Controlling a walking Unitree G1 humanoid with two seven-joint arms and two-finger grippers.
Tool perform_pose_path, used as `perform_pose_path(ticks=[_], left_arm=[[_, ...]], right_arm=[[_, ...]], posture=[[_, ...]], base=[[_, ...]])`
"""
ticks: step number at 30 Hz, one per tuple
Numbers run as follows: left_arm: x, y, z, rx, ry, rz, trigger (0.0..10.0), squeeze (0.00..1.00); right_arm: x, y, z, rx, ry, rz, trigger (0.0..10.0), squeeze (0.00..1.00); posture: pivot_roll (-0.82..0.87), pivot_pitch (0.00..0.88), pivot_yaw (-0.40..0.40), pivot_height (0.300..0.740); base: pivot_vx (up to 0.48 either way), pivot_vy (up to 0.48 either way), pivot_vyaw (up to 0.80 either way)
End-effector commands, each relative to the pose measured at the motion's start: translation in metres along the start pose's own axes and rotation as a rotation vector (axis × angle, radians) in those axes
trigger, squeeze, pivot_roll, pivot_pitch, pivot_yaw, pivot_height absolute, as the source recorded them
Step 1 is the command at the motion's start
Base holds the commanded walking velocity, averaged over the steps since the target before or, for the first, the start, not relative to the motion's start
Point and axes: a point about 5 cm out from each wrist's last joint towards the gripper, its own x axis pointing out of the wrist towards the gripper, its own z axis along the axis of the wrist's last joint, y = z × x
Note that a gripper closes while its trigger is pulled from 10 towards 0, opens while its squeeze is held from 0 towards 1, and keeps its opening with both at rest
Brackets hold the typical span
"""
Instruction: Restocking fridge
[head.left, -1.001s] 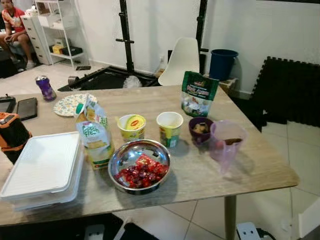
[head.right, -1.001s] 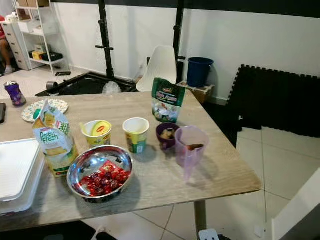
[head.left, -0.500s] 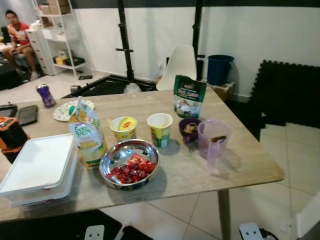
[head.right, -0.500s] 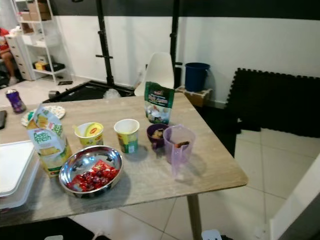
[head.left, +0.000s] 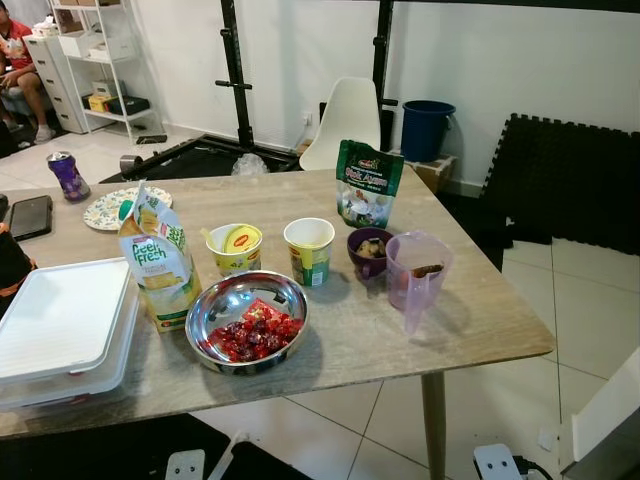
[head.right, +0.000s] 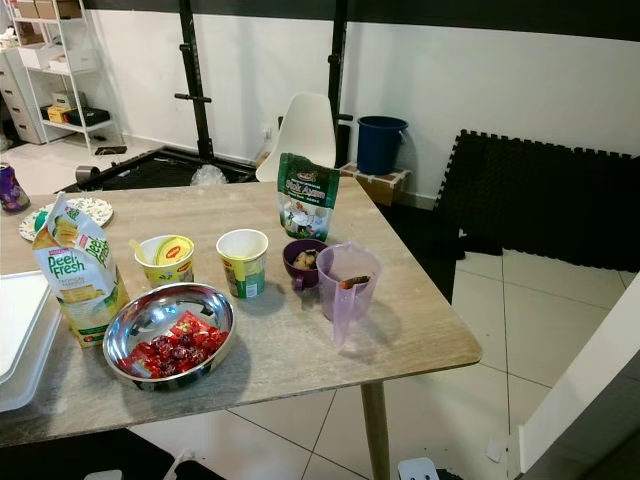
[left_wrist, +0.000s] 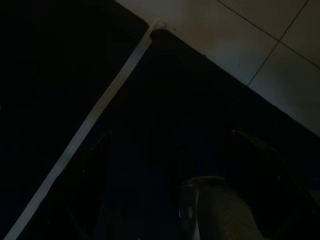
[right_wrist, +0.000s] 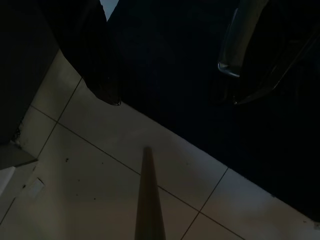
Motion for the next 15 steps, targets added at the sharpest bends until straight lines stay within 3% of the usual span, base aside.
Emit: perform_pose_path(ticks=[1, 5, 12, 15], left_arm=[[-0.0021, 0.0017, -0.0073, -0.018, 0.020, 0.012, 10.0, 0.00], [-0.0020, -0.0004, -0.0069, 0.016, 0.019, -0.007, 10.0, 0.00], [-0.0019, -0.0019, -0.0065, 0.020, 0.017, -0.011, 10.0, 0.00], [-0.0020, -0.0018, -0.0062, 0.007, 0.013, -0.002, 10.0, 0.00]], right_arm=[[-0.0008, 0.0016, -0.0043, -0.013, 0.016, 0.008, 10.0, 0.00], [-0.0009, 0.0021, -0.0047, -0.013, 0.017, 0.010, 10.0, 0.00], [-0.0010, 0.0016, -0.0049, -0.012, 0.018, 0.008, 10.0, 0.00], [-0.0011, 0.0013, -0.0051, -0.011, 0.019, 0.006, 10.0, 0.00]], posture=[[0.01, 0.120, -0.017, 0.740], [0.01, 0.122, -0.016, 0.740], [0.01, 0.123, -0.014, 0.740], [0.01, 0.125, -0.013, 0.740]], base=[[0.000, 0.000, 0.00], [0.000, 0.000, 0.00], [0.000, -0.462, 0.00], [0.000, 0.000, 0.00]])
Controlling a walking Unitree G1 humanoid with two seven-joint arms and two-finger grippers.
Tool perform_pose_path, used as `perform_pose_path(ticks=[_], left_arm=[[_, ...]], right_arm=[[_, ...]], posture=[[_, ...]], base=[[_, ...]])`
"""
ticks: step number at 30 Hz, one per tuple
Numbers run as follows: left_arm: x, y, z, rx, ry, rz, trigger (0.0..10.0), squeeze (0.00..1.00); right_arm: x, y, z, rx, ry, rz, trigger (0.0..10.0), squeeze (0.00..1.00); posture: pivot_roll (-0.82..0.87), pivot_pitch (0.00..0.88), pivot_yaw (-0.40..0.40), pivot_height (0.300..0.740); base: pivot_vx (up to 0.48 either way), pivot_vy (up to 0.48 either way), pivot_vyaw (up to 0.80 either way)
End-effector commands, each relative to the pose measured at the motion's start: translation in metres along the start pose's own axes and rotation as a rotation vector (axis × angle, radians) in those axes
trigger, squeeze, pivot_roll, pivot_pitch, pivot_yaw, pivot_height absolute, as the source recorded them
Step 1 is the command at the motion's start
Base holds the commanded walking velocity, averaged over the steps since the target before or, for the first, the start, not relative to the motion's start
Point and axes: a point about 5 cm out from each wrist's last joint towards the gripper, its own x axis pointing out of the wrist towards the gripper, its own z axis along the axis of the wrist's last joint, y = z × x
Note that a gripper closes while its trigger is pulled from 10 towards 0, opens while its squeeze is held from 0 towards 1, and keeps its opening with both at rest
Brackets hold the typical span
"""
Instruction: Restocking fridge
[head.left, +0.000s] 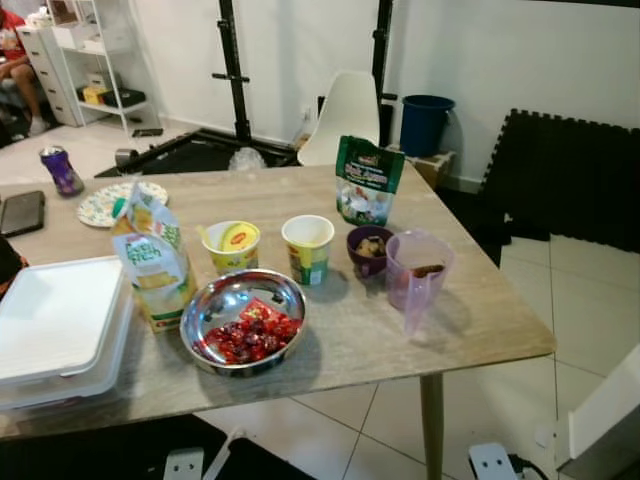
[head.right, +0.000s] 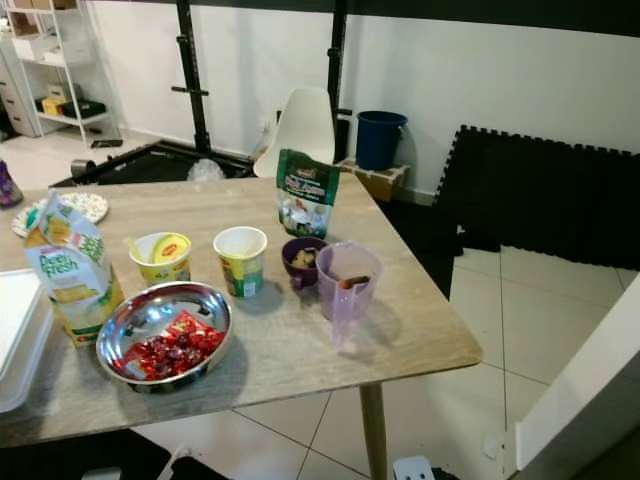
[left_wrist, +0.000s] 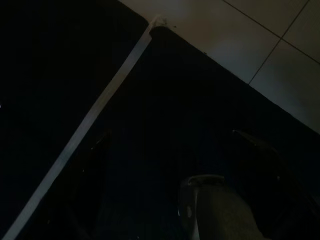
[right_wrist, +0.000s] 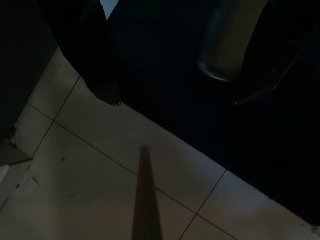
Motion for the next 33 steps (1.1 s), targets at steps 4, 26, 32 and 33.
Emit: perform_pose_path(ticks=[4, 26, 32, 33], left_arm=[[-0.001, -0.003, -0.004, -0.007, 0.012, -0.006, 10.0, 0.00], [-0.001, -0.006, -0.004, 0.011, 0.014, -0.024, 10.0, 0.00], [-0.001, -0.008, -0.002, 0.041, 0.004, -0.041, 10.0, 0.00], [-0.001, -0.007, -0.002, 0.052, 0.000, -0.045, 10.0, 0.00]], right_arm=[[-0.002, -0.005, -0.005, -0.012, 0.020, -0.010, 10.0, 0.00], [-0.002, -0.006, -0.004, -0.011, 0.019, -0.013, 10.0, 0.00], [-0.001, -0.013, 0.005, -0.046, -0.016, 0.033, 10.0, 0.00], [-0.001, -0.015, 0.012, -0.053, -0.031, 0.093, 10.0, 0.00]], posture=[[0.01, 0.125, -0.013, 0.740], [0.01, 0.135, -0.012, 0.740], [0.02, 0.132, -0.007, 0.740], [0.02, 0.132, -0.002, 0.740]], base=[[0.000, 0.000, 0.00], [0.000, 0.000, 0.00], [0.000, 0.000, 0.00], [0.000, 0.000, 0.00]])
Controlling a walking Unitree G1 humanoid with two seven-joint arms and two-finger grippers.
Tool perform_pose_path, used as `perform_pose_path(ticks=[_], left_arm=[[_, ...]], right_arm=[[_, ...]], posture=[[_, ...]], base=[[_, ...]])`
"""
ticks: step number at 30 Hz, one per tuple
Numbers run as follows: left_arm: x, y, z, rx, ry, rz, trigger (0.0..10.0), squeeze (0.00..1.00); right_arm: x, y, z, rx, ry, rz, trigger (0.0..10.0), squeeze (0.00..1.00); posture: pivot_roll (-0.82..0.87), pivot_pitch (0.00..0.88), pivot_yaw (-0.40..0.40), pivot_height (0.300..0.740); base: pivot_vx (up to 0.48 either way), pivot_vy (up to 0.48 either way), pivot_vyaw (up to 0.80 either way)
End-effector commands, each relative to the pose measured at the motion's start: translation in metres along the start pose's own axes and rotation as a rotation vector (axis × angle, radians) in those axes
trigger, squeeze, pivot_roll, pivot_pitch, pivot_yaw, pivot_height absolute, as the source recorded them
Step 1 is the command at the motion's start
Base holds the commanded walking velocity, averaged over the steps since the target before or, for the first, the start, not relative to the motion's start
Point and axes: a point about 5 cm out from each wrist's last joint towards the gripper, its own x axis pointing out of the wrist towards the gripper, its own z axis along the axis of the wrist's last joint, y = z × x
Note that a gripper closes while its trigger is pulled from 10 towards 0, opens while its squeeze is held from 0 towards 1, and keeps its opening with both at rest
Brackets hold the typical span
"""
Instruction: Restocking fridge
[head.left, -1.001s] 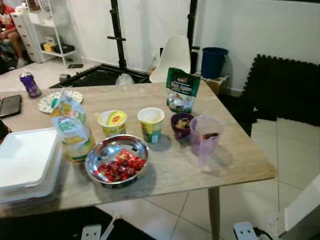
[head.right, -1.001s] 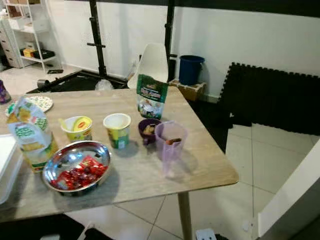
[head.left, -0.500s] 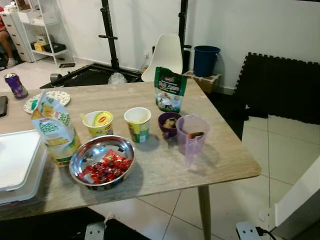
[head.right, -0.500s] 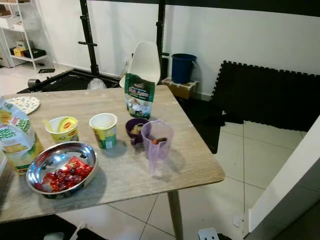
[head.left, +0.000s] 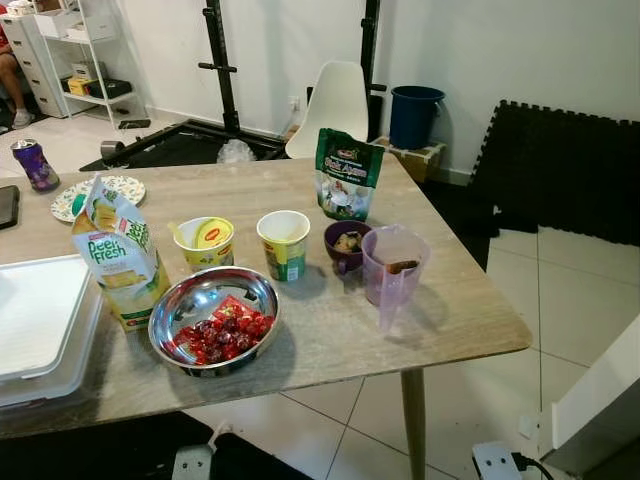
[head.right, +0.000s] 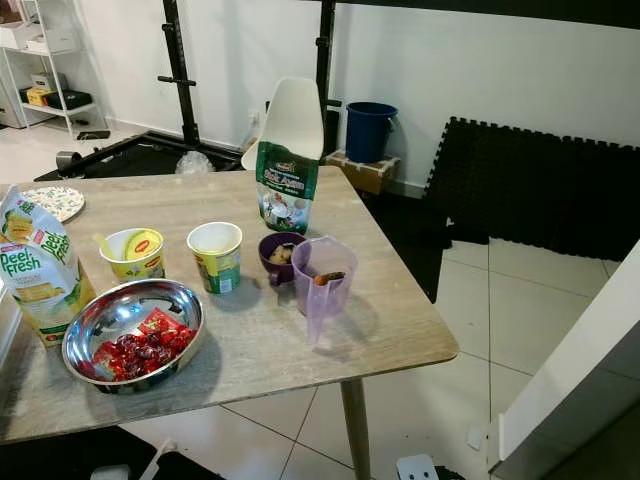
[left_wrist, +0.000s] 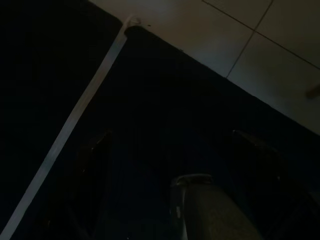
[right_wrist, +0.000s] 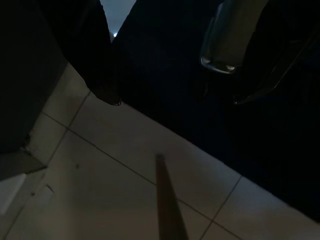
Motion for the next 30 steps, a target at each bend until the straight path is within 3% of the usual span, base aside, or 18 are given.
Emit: perform_pose_path(ticks=[1, 6, 9, 10, 11, 13, 14, 19, 21, 22, 24, 25, 26, 30], left_arm=[[-0.003, 0.002, -0.007, 0.032, 0.016, -0.009, 10.0, 0.00], [-0.004, 0.005, -0.005, 0.055, -0.011, -0.013, 10.0, 0.00], [-0.005, 0.007, 0.000, 0.059, -0.049, -0.027, 10.0, 0.00], [-0.005, 0.007, 0.000, 0.059, -0.049, -0.027, 10.0, 0.00], [-0.005, 0.007, 0.000, 0.061, -0.049, -0.027, 10.0, 0.00], [-0.005, 0.007, 0.000, 0.061, -0.049, -0.027, 10.0, 0.00], [-0.005, 0.008, 0.000, 0.065, -0.046, -0.028, 10.0, 0.00], [-0.005, 0.008, 0.000, 0.068, -0.044, -0.029, 10.0, 0.00], [-0.005, 0.009, -0.002, 0.073, -0.041, -0.031, 10.0, 0.00], [-0.005, 0.009, -0.002, 0.073, -0.041, -0.031, 10.0, 0.00], [-0.006, 0.011, -0.006, 0.078, -0.025, -0.024, 10.0, 0.00], [-0.006, 0.011, -0.006, 0.078, -0.025, -0.024, 10.0, 0.00], [-0.008, 0.014, -0.011, 0.071, -0.006, -0.010, 10.0, 0.00], [-0.009, 0.015, -0.014, 0.066, 0.002, -0.005, 10.0, 0.00]], right_arm=[[0.000, -0.005, 0.009, -0.026, -0.026, 0.090, 10.0, 0.00], [-0.002, -0.004, 0.019, -0.106, -0.063, 0.245, 10.0, 0.00], [-0.011, -0.003, 0.038, -0.193, -0.111, 0.560, 10.0, 0.00], [-0.011, -0.003, 0.038, -0.193, -0.111, 0.560, 10.0, 0.00], [-0.015, -0.003, 0.044, -0.196, -0.117, 0.648, 10.0, 0.00], [-0.015, -0.003, 0.044, -0.196, -0.117, 0.648, 10.0, 0.00], [-0.025, -0.004, 0.058, -0.208, -0.118, 0.806, 10.0, 0.00], [-0.036, -0.004, 0.072, -0.204, -0.114, 0.939, 10.0, 0.00], [-0.052, -0.001, 0.100, -0.158, -0.201, 1.049, 10.0, 0.00], [-0.052, -0.001, 0.100, -0.158, -0.201, 1.049, 10.0, 0.00], [-0.070, 0.002, 0.144, -0.123, -0.425, 1.088, 10.0, 0.00], [-0.070, 0.002, 0.144, -0.123, -0.425, 1.088, 10.0, 0.00], [-0.078, -0.004, 0.187, -0.099, -0.667, 0.961, 10.0, 0.00], [-0.081, -0.007, 0.208, -0.078, -0.780, 0.880, 10.0, 0.00]], posture=[[0.02, 0.132, -0.002, 0.740], [0.02, 0.132, -0.002, 0.740], [0.01, 0.131, 0.006, 0.740], [0.01, 0.131, 0.006, 0.740], [0.01, 0.130, 0.007, 0.740], [0.01, 0.130, 0.007, 0.740], [0.01, 0.126, 0.012, 0.740], [0.02, 0.124, 0.012, 0.740], [0.02, 0.120, 0.011, 0.740], [0.02, 0.120, 0.011, 0.740], [0.02, 0.118, 0.012, 0.740], [0.02, 0.118, 0.012, 0.740], [0.01, 0.113, 0.018, 0.740], [0.01, 0.111, 0.020, 0.740]], base=[[0.000, 0.000, 0.00], [0.000, 0.000, 0.00], [0.000, 0.000, 0.00], [0.000, 0.000, 0.00], [0.000, 0.000, 0.00], [0.000, 0.000, 0.00], [0.000, 0.000, 0.00], [0.000, 0.000, 0.00], [0.000, 0.000, 0.00], [0.000, 0.000, 0.00], [0.000, 0.000, 0.00], [0.000, 0.000, 0.00], [0.000, 0.000, 0.00], [0.000, 0.000, 0.00]])
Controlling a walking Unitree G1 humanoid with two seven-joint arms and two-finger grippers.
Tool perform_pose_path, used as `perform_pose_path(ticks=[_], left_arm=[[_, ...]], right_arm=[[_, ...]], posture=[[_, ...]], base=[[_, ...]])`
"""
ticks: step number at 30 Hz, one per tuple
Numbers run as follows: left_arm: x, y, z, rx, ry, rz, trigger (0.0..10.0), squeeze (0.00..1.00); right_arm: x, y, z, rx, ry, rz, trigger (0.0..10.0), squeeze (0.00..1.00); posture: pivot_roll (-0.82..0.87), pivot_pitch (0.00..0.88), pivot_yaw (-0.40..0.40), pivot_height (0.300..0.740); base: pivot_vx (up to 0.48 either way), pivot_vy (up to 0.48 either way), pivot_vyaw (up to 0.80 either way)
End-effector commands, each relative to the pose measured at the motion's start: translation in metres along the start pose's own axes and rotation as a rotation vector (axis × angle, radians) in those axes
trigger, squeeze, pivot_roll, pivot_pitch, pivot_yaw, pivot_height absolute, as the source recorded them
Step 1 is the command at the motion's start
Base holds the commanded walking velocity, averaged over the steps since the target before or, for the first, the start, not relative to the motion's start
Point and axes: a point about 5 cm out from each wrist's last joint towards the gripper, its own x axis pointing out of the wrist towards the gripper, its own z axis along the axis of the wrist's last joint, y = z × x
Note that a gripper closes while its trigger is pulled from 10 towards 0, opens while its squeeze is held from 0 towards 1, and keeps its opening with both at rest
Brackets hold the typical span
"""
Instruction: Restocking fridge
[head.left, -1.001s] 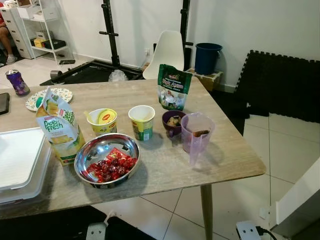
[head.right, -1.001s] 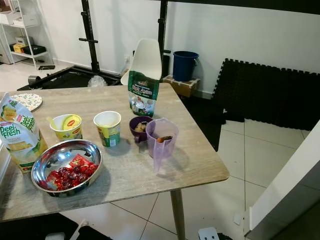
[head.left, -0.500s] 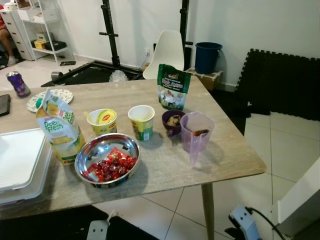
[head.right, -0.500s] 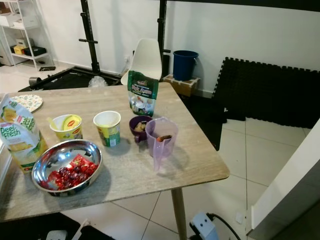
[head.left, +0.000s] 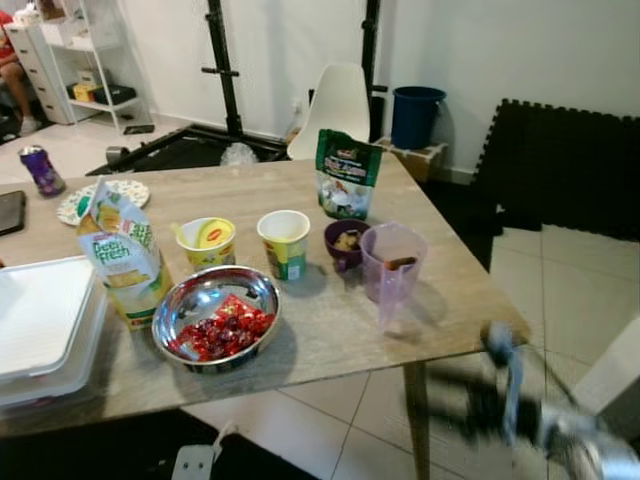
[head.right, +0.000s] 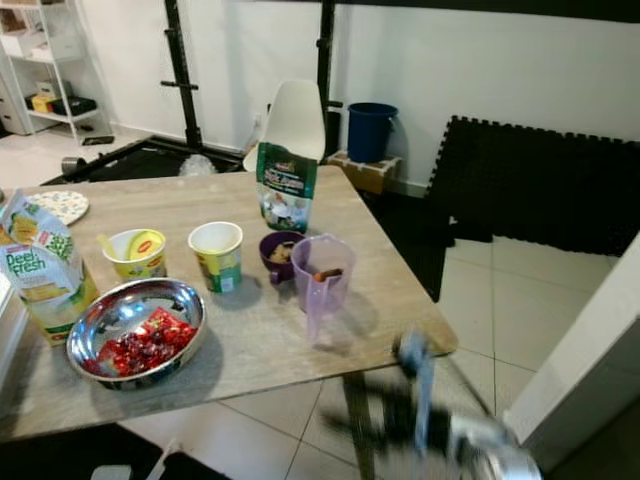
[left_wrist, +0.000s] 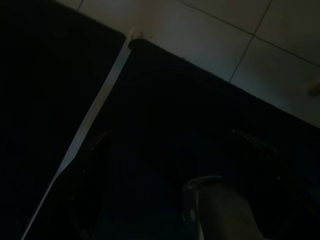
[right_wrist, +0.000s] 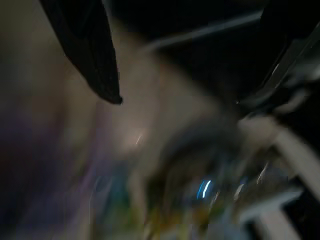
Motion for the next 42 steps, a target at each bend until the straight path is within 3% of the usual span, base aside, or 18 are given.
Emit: perform_pose_path(ticks=[1, 3, 7, 9, 11, 17, 19, 20, 24, 35, 42], left_arm=[[-0.005, 0.008, -0.012, 0.012, 0.040, 0.022, 10.0, 0.00], [-0.005, 0.009, -0.013, 0.013, 0.042, 0.021, 10.0, 0.00], [-0.005, 0.009, -0.013, 0.019, 0.047, 0.020, 10.0, 0.00], [-0.005, 0.009, -0.013, 0.019, 0.047, 0.020, 10.0, 0.00], [-0.005, 0.010, -0.013, 0.020, 0.048, 0.021, 10.0, 0.00], [-0.005, 0.011, -0.014, 0.018, 0.051, 0.026, 10.0, 0.00], [-0.005, 0.011, -0.014, 0.021, 0.052, 0.026, 10.0, 0.00], [-0.005, 0.011, -0.014, 0.022, 0.053, 0.025, 10.0, 0.00], [-0.004, 0.011, -0.013, 0.023, 0.054, 0.023, 10.0, 0.00], [-0.003, 0.011, -0.013, 0.024, 0.058, 0.021, 10.0, 0.00], [-0.004, 0.011, -0.013, 0.022, 0.059, 0.022, 10.0, 0.00]], right_arm=[[-0.001, -0.001, -0.002, 0.001, -0.032, -0.056, 10.0, 0.00], [0.004, -0.002, 0.007, -0.027, -0.059, -0.089, 10.0, 0.00], [0.011, -0.019, 0.020, -0.058, -0.124, -0.301, 10.0, 0.00], [0.011, -0.019, 0.020, -0.058, -0.124, -0.301, 10.0, 0.00], [0.011, -0.018, 0.023, -0.061, -0.135, -0.336, 10.0, 1.00], [0.013, -0.016, 0.020, -0.087, -0.131, -0.402, 10.0, 1.00], [0.015, -0.016, 0.020, -0.135, -0.111, -0.425, 10.0, 0.38], [0.015, -0.016, 0.019, -0.153, -0.101, -0.434, 10.0, 0.00], [0.019, -0.014, 0.015, -0.197, -0.063, -0.455, 10.0, 0.00], [0.032, -0.006, 0.008, -0.195, -0.047, -0.426, 10.0, 0.00], [0.047, 0.014, 0.008, -0.142, -0.042, -0.227, 10.0, 0.00]], posture=[[0.01, 0.109, 0.021, 0.740], [0.01, 0.109, 0.021, 0.740], [0.02, 0.104, 0.020, 0.740], [0.02, 0.104, 0.020, 0.740], [0.02, 0.104, 0.020, 0.740], [0.02, 0.104, 0.018, 0.740], [0.02, 0.108, 0.021, 0.740], [0.01, 0.108, 0.021, 0.740], [0.02, 0.111, 0.022, 0.740], [0.02, 0.115, 0.022, 0.740], [0.02, 0.118, 0.019, 0.740]], base=[[0.000, 0.000, 0.00], [0.000, 0.000, 0.00], [0.000, 0.000, 0.00], [0.000, 0.000, 0.00], [0.000, 0.000, 0.00], [0.000, 0.000, 0.00], [0.000, 0.000, 0.00], [0.000, 0.000, 0.00], [0.000, 0.000, 0.00], [0.000, 0.000, 0.00], [0.000, 0.000, 0.00]])
